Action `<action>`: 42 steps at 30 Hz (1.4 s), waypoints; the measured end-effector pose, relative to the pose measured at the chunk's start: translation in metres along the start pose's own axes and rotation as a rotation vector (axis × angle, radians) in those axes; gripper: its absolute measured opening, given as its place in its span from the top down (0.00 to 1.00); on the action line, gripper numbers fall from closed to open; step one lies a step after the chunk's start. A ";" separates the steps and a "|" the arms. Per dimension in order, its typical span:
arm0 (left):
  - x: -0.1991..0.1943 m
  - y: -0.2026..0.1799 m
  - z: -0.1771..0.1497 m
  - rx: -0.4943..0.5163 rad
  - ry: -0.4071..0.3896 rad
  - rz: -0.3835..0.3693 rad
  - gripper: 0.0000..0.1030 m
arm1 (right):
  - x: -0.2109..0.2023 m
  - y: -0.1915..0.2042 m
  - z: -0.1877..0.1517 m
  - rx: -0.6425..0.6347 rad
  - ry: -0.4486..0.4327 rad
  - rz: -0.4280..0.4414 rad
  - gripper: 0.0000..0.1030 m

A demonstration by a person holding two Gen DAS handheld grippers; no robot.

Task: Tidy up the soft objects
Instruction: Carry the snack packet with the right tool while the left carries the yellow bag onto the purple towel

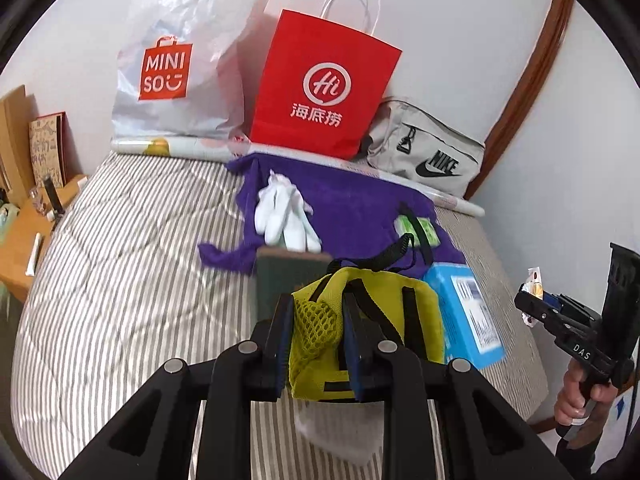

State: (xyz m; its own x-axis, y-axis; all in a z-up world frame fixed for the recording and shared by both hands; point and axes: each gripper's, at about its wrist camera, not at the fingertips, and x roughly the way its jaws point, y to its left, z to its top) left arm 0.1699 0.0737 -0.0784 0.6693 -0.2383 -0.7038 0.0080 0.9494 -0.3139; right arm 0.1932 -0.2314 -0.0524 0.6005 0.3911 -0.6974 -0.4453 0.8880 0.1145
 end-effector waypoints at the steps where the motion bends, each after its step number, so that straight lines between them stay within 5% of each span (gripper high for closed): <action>1: 0.003 0.000 0.005 0.001 -0.002 0.004 0.78 | 0.004 0.000 0.005 -0.001 0.005 0.007 0.70; 18: 0.065 0.019 0.079 -0.035 0.017 0.048 0.78 | 0.119 -0.025 0.083 -0.018 0.106 -0.021 0.69; 33: 0.139 0.025 0.111 -0.024 0.105 0.061 0.78 | 0.208 -0.026 0.079 -0.072 0.334 -0.058 0.69; 42: 0.185 0.014 0.131 -0.016 0.166 0.053 0.78 | 0.212 -0.017 0.080 -0.138 0.353 -0.059 0.59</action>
State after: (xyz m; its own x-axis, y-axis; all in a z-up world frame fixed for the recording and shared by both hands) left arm 0.3910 0.0696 -0.1295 0.5361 -0.2199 -0.8150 -0.0372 0.9584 -0.2830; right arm 0.3806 -0.1444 -0.1455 0.3730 0.2116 -0.9034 -0.5165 0.8562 -0.0127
